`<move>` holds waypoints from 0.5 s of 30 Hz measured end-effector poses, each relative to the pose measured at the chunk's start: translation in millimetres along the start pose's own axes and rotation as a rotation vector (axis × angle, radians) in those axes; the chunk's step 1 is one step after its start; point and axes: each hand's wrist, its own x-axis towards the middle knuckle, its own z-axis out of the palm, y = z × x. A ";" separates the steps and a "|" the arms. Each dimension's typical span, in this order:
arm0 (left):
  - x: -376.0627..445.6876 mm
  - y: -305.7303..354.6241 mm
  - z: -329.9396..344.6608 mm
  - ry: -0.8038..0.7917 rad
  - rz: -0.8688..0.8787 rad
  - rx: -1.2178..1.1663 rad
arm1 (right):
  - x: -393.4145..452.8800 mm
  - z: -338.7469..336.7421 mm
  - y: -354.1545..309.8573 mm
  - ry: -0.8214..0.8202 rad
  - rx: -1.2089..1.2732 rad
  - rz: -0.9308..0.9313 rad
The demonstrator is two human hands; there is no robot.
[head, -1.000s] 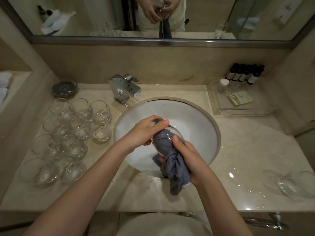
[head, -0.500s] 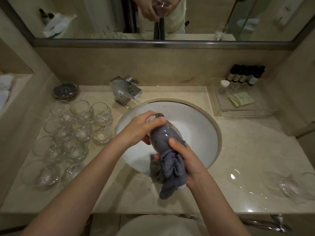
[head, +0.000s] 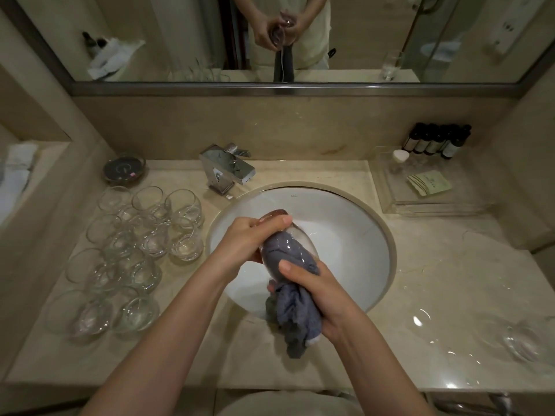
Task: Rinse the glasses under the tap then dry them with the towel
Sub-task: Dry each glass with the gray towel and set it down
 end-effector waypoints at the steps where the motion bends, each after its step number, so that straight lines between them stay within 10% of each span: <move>1: -1.0 1.4 -1.1 -0.010 0.026 -0.012 | -1.1 -0.3 -1.0 -0.010 0.066 0.025; 6: -3.1 2.4 -0.1 -0.093 0.177 -0.208 | -4.1 -5.0 -3.1 -0.075 0.379 0.085; 15: -4.7 3.6 16.6 -0.003 -0.127 -0.179 | 5.1 5.3 -2.0 0.071 0.019 -0.149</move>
